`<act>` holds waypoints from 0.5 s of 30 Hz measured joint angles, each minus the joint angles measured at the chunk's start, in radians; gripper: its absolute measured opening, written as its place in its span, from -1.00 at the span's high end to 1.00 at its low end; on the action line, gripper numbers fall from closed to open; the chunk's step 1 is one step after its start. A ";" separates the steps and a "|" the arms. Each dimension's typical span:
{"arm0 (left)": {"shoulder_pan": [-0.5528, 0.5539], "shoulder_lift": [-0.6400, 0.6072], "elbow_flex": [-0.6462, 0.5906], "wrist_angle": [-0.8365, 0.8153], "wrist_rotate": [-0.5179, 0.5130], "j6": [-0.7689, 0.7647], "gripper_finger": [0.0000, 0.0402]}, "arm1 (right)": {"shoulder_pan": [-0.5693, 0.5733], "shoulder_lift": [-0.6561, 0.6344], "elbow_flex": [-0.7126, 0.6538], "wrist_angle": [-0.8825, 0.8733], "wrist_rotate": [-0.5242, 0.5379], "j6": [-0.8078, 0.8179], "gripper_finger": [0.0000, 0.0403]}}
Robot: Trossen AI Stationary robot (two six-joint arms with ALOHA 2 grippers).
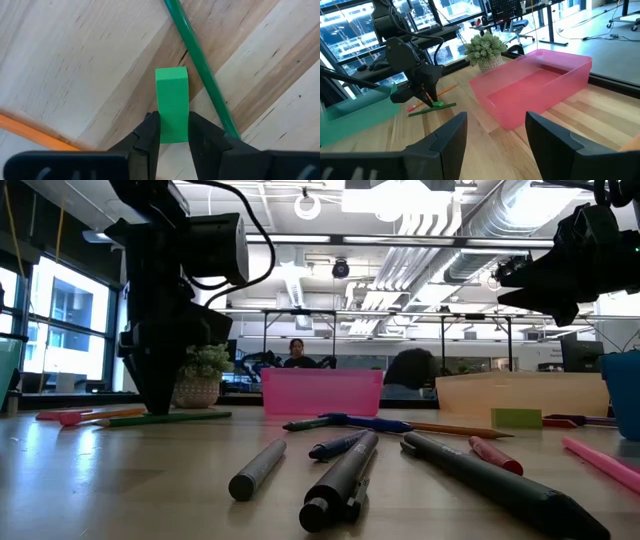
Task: Sort crayons/erasers/pens/pencils in bins
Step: Put the green eraser into the light green bin
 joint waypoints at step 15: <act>0.001 -0.099 -0.005 -0.036 0.003 -0.049 0.61 | 0.000 0.000 0.000 0.000 0.000 0.000 0.04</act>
